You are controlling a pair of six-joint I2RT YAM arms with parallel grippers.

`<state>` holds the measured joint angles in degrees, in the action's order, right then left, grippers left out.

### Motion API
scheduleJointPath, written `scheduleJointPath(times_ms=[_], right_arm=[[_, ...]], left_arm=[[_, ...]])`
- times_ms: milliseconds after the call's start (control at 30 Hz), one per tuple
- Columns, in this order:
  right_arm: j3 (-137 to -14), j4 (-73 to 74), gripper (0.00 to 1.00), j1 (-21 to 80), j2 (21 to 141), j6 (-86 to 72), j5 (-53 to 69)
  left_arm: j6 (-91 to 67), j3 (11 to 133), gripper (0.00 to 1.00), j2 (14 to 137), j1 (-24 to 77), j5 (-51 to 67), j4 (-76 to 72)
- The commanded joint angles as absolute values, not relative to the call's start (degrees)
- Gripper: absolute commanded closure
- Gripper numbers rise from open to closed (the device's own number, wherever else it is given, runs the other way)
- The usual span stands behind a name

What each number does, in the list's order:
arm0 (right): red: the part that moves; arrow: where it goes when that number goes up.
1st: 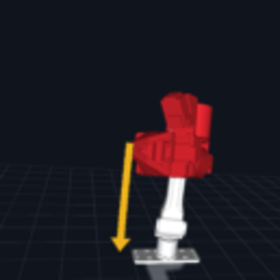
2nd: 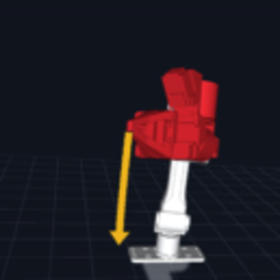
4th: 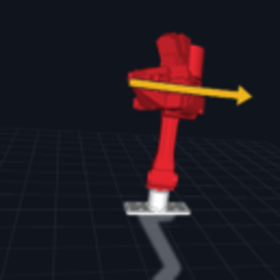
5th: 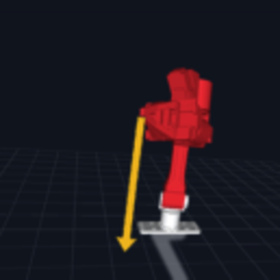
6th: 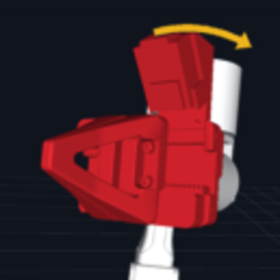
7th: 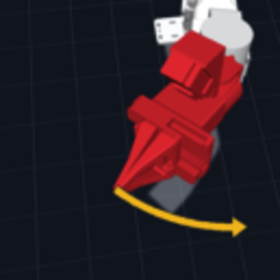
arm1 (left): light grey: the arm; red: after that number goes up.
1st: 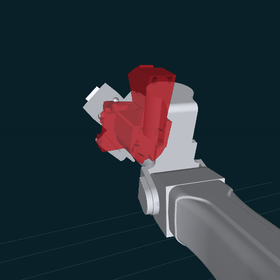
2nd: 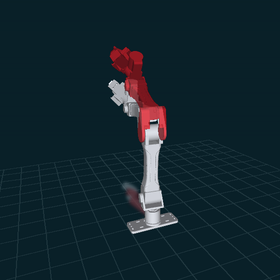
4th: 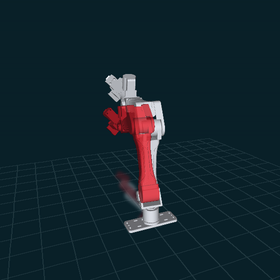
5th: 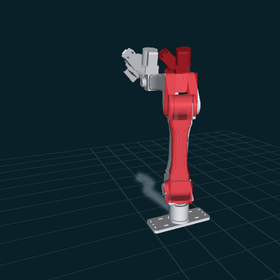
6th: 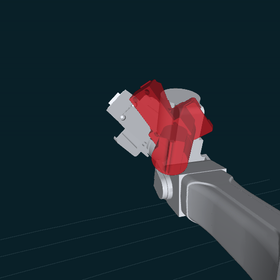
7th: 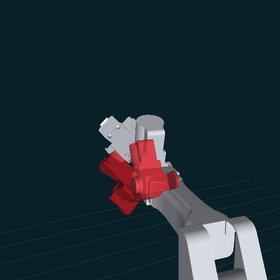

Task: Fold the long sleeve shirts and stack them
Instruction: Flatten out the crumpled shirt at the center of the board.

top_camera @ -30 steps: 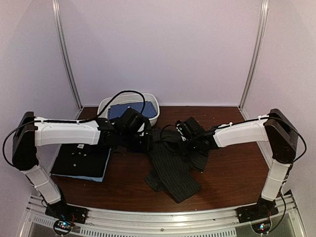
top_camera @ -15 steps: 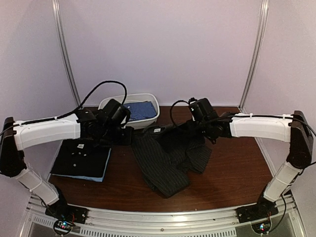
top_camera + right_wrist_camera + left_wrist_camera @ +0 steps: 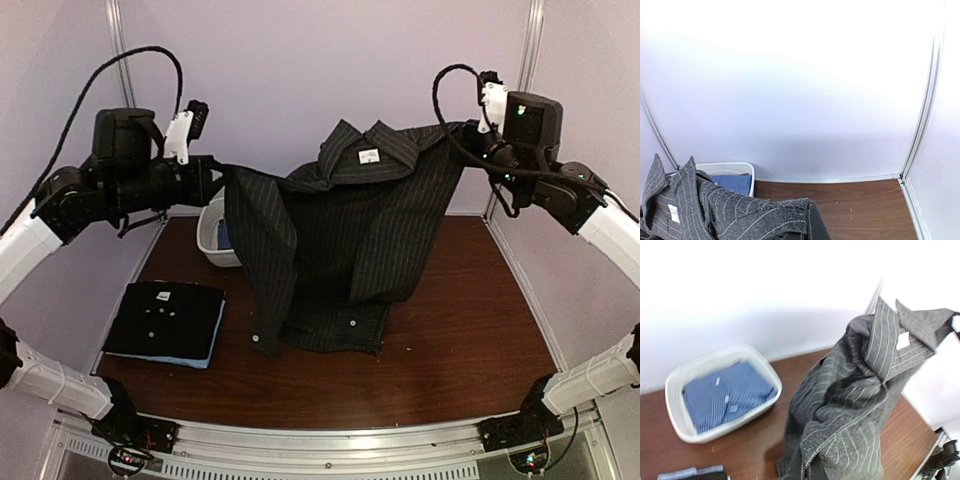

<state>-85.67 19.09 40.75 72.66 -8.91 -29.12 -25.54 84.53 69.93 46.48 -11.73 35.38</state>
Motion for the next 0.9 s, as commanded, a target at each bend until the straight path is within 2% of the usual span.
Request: scheduleJointPath(times_ms=[0, 200, 367, 467, 567, 667, 767, 867], right_arm=[[-91.82, 20.21, 1.0, 40.39, 67.71, -4.91, -28.62], [-100.38, 21.11, 1.0, 40.43, 63.67, -2.64, -25.89], [-112.41, 28.83, 1.0, 40.38, 66.45, -2.0, -21.91], [-116.44, 32.7, 1.0, 40.42, 69.73, -0.83, -21.74], [-117.86, 36.96, 1.0, 39.76, 74.26, 1.1, -22.33], [-116.66, 40.56, 1.0, 33.19, 79.41, -2.09, -15.42], [-107.55, 38.66, 1.0, 24.73, 83.25, -4.74, -8.11], [-98.15, 35.48, 1.0, 17.67, 88.25, -7.2, -2.87]], left_arm=[[-16.62, 91.11, 1.0, 66.13, 46.31, -0.94, 28.82], [-14.52, 98.99, 1.0, 64.84, 46.27, 8.87, 27.1], [-14.96, 105.05, 1.0, 66.0, 46.31, 11.08, 26.13], [-16.23, 107.56, 1.0, 67.78, 46.32, 6.63, 26.13], [-17.33, 111.48, 1.0, 72.84, 45.81, -3.02, 31.41], [-22.05, 113.2, 1.0, 79.65, 37.34, 0.53, 36.95], [-26.02, 105.82, 1.0, 85.28, 28.71, 9.64, 36.39], [-27.2, 98.51, 1.0, 93.11, 24.74, 15.62, 35.73]])
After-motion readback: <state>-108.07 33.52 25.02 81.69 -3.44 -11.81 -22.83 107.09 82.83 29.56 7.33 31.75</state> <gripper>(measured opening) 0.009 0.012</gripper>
